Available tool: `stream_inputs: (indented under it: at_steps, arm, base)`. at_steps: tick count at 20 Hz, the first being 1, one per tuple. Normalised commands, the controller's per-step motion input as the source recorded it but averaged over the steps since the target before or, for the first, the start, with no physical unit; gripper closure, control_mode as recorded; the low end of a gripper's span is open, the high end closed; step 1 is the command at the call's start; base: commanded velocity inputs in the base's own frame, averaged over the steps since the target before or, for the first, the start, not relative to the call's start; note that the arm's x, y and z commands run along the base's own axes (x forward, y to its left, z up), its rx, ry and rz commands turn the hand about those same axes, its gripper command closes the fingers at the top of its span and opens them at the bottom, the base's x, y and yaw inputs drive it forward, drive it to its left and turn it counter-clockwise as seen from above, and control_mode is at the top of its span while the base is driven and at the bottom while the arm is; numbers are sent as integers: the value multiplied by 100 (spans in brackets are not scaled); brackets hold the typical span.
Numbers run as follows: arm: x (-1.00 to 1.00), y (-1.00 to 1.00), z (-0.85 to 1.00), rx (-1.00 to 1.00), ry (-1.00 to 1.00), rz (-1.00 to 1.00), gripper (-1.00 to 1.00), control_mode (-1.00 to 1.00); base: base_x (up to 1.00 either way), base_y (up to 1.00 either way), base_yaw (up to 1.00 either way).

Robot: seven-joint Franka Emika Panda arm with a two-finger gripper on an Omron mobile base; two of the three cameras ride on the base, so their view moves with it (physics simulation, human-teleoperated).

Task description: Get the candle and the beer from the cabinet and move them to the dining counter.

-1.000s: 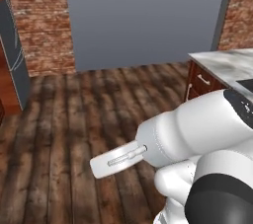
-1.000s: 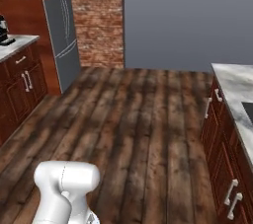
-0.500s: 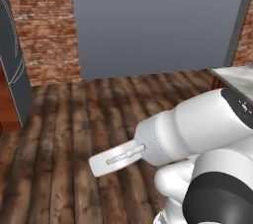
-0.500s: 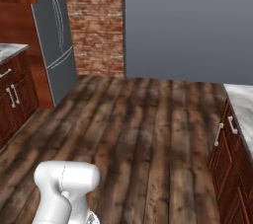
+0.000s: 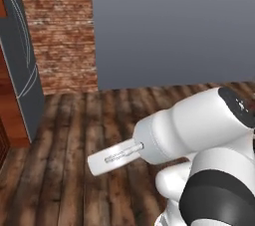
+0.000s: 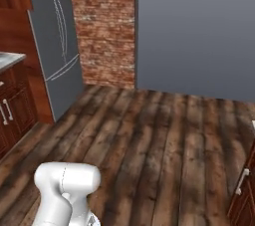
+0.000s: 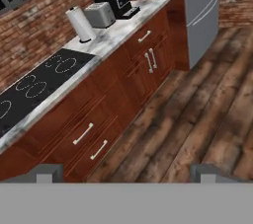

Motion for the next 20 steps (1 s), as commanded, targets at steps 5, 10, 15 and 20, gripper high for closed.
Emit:
stream_inputs:
  at_steps: [5, 10, 15, 20]
  arm:
    - [0, 0, 0, 0, 0, 0, -100, 100]
    - [0, 0, 0, 0, 0, 0, -100, 100]
    - [0, 0, 0, 0, 0, 0, -100, 100]
    - [0, 0, 0, 0, 0, 0, -100, 100]
  base:
    - [100, 10, 31]
    - [100, 3, 36]
    - [100, 0, 38]
    - [100, 18, 34]
